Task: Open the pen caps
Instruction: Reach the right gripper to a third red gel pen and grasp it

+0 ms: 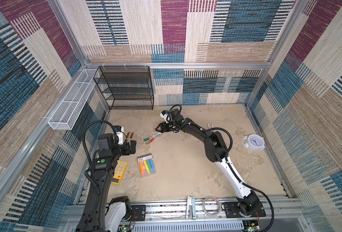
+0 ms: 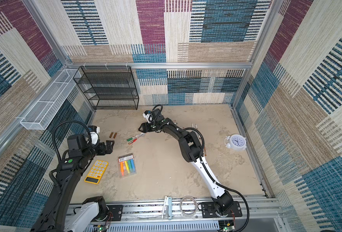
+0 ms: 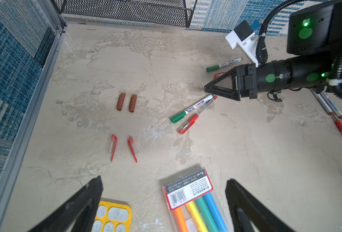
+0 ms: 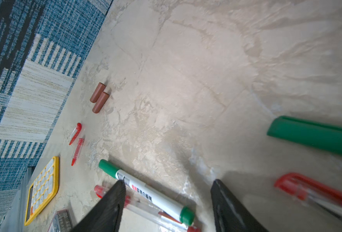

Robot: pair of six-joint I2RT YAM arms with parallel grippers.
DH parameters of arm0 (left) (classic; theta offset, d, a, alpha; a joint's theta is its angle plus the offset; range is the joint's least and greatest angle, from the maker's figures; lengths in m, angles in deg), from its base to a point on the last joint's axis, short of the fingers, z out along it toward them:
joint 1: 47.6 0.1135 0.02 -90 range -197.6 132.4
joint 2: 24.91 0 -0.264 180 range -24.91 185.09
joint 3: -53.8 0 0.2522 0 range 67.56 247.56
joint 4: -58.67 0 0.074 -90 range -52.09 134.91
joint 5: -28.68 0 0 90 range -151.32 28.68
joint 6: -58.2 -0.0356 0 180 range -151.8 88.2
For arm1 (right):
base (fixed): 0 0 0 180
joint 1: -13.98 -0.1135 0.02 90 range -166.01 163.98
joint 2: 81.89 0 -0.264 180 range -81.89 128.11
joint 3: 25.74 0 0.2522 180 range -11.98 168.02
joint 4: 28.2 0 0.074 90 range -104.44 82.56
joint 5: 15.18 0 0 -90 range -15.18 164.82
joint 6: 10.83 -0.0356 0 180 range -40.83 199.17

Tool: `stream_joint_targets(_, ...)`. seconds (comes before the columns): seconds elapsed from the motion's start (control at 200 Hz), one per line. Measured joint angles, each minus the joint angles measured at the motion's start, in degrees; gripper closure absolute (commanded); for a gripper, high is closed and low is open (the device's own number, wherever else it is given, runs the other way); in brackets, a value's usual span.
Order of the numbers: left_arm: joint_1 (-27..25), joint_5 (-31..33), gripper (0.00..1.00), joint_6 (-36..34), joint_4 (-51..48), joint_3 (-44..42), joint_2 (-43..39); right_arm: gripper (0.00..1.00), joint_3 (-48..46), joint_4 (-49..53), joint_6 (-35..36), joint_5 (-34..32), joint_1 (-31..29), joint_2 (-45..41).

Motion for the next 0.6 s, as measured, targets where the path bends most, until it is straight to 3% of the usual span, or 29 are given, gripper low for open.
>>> stream_joint_targets(0.601, 0.04, -0.02, 0.01, 0.00, 0.15, -0.26, -0.74, 0.32, -26.49, -5.64, 1.84, -0.35, -3.98, -15.52)
